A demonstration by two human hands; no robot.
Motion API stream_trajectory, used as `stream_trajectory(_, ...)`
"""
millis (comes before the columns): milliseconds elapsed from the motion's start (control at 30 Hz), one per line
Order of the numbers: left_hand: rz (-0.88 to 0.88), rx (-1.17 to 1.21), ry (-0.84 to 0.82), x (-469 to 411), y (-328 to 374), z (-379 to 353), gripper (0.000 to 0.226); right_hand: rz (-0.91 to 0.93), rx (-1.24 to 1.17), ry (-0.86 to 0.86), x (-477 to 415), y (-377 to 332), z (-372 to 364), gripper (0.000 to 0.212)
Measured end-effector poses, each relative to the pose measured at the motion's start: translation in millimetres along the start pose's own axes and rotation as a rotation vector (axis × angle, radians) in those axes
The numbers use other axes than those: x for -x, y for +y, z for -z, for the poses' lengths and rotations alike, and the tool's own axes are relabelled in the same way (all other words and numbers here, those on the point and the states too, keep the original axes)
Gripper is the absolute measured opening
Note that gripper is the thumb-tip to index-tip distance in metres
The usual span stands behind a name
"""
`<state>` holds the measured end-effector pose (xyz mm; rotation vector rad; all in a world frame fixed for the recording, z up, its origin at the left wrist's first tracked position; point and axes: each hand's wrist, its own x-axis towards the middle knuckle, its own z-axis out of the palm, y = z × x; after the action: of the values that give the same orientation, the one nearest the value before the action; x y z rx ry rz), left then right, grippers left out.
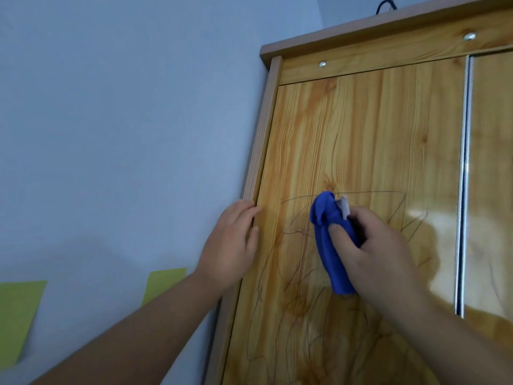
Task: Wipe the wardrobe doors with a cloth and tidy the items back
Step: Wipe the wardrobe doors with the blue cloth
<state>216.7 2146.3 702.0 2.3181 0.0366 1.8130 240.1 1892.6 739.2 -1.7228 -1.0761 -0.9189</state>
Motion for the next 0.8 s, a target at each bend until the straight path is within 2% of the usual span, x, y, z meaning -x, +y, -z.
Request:
stream_trajectory(167, -0.057, -0.049, -0.011, -7, -20, -38, 0.056, 0.140, 0.164, 0.077, -46, -4, -8, 0.009)
stream_trajectory(333, -0.104, -0.130, 0.106, -5, -31, -66, 0.056, 0.352, 0.408, 0.138, -92, -12, -28, 0.005)
stream_trajectory(500, -0.136, -0.105, 0.139, -5, -34, -69, 0.054, 0.463, 0.646, 0.084, -114, -1, -63, 0.014)
stream_trajectory(600, -0.124, -0.109, 0.146, -4, -33, -68, 0.054, 0.556, 0.745, 0.119, -113, 7, -78, 0.006)
stream_trajectory(700, -0.107, -0.120, 0.144, -4, -34, -70, 0.055, 0.610, 0.777, 0.084, -104, 11, -93, 0.003)
stream_trajectory(800, -0.103, -0.081, 0.130, -5, -34, -71, 0.056, 0.671, 0.793, -0.045, -91, 12, -104, 0.010)
